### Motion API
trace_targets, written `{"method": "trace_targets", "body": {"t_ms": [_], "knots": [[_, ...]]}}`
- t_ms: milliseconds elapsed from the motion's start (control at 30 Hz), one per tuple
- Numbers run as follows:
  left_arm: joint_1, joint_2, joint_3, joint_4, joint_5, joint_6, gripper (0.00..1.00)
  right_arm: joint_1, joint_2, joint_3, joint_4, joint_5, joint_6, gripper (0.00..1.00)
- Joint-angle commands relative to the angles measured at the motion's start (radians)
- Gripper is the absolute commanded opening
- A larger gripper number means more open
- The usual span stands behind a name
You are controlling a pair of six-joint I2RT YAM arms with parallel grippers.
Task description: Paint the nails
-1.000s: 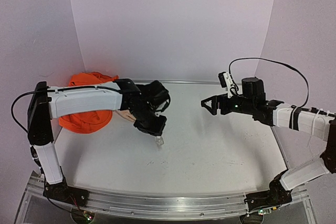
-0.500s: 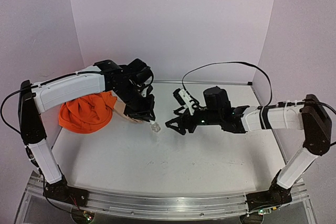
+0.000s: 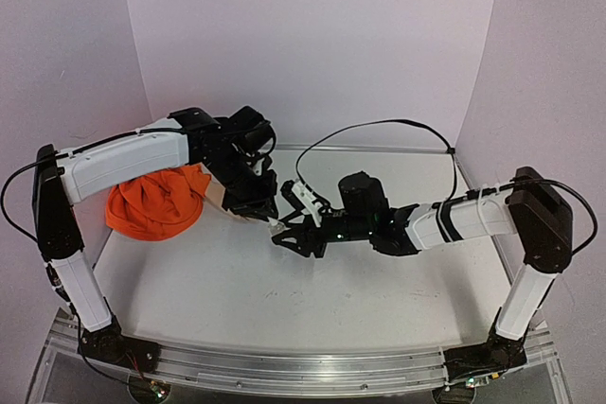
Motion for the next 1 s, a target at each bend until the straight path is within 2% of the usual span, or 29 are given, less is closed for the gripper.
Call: {"method": "trace_targets", "body": {"t_ms": [0, 167, 333, 433, 533, 667, 733, 767, 833, 867, 967], "knots": [[0.009, -0.056, 0.025, 0.009, 0.008, -0.012, 0.0, 0.011, 0.01, 0.023, 0.133, 0.019, 0.023, 0.45], [0.011, -0.056, 0.032, 0.01, 0.011, -0.017, 0.0, 0.015, 0.037, 0.044, 0.141, 0.028, 0.031, 0.39], [0.014, -0.061, 0.033, 0.01, 0.008, -0.023, 0.0, 0.017, 0.042, 0.039, 0.151, 0.082, 0.037, 0.45], [0.015, -0.065, 0.034, 0.01, 0.003, -0.025, 0.0, 0.017, 0.046, 0.04, 0.154, 0.086, 0.041, 0.44], [0.017, -0.065, 0.034, 0.011, 0.007, -0.025, 0.0, 0.016, 0.055, 0.048, 0.165, 0.077, 0.058, 0.37], [0.02, -0.07, 0.037, 0.012, 0.011, -0.023, 0.0, 0.017, 0.068, 0.054, 0.185, 0.097, 0.095, 0.2], [0.024, -0.076, 0.037, 0.011, 0.012, -0.02, 0.0, 0.017, 0.065, 0.049, 0.198, 0.109, 0.111, 0.17], [0.026, -0.079, 0.037, 0.012, 0.011, -0.02, 0.0, 0.017, 0.063, 0.044, 0.205, 0.114, 0.116, 0.2], [0.028, -0.085, 0.038, 0.012, 0.01, -0.018, 0.0, 0.017, 0.06, 0.043, 0.211, 0.125, 0.12, 0.37], [0.028, -0.088, 0.039, 0.013, 0.01, -0.018, 0.0, 0.017, 0.06, 0.043, 0.212, 0.13, 0.123, 0.4], [0.03, -0.091, 0.036, 0.012, 0.014, -0.017, 0.0, 0.016, 0.065, 0.047, 0.212, 0.135, 0.121, 0.41]]}}
